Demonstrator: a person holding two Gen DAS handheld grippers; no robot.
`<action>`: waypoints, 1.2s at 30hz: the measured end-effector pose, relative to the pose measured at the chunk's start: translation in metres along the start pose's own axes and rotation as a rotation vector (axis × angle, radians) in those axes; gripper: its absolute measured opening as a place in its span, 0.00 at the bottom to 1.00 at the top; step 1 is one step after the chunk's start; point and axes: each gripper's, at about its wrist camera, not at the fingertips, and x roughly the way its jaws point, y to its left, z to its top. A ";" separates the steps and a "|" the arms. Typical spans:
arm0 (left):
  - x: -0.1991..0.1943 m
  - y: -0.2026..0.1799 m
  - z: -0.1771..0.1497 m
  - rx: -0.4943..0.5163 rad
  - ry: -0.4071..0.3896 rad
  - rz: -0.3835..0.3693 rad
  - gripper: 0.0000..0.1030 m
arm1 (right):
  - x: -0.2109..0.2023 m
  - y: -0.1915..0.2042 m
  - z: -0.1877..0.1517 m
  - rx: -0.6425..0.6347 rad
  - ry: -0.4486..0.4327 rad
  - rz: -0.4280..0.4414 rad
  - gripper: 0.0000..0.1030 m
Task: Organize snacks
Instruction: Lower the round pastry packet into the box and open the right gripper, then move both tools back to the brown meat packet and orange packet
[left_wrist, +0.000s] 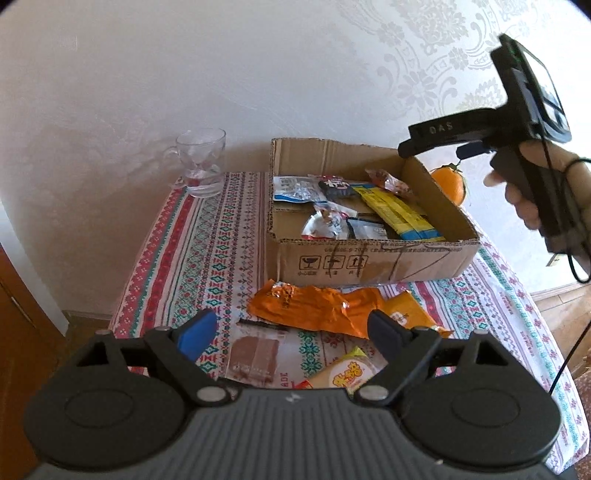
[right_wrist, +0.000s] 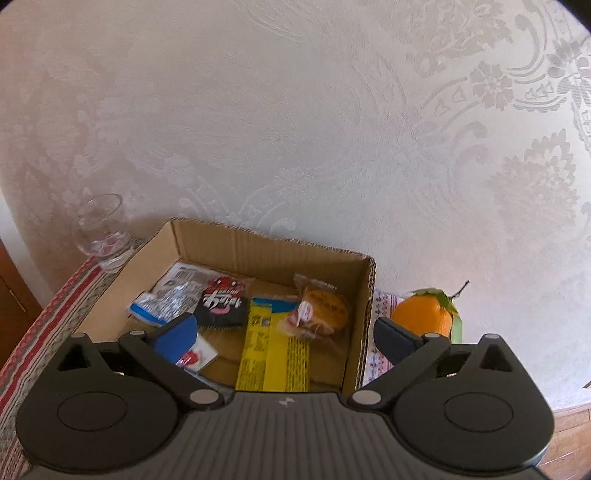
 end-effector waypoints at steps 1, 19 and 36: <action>-0.001 0.001 -0.001 -0.005 -0.005 -0.010 0.87 | -0.005 0.001 -0.004 -0.001 -0.004 0.000 1.00; 0.007 0.023 -0.042 0.003 0.058 0.016 0.91 | -0.070 0.040 -0.125 -0.034 0.019 0.036 1.00; 0.014 0.040 -0.040 -0.036 0.063 0.025 0.91 | -0.024 0.069 -0.154 -0.097 0.164 0.102 1.00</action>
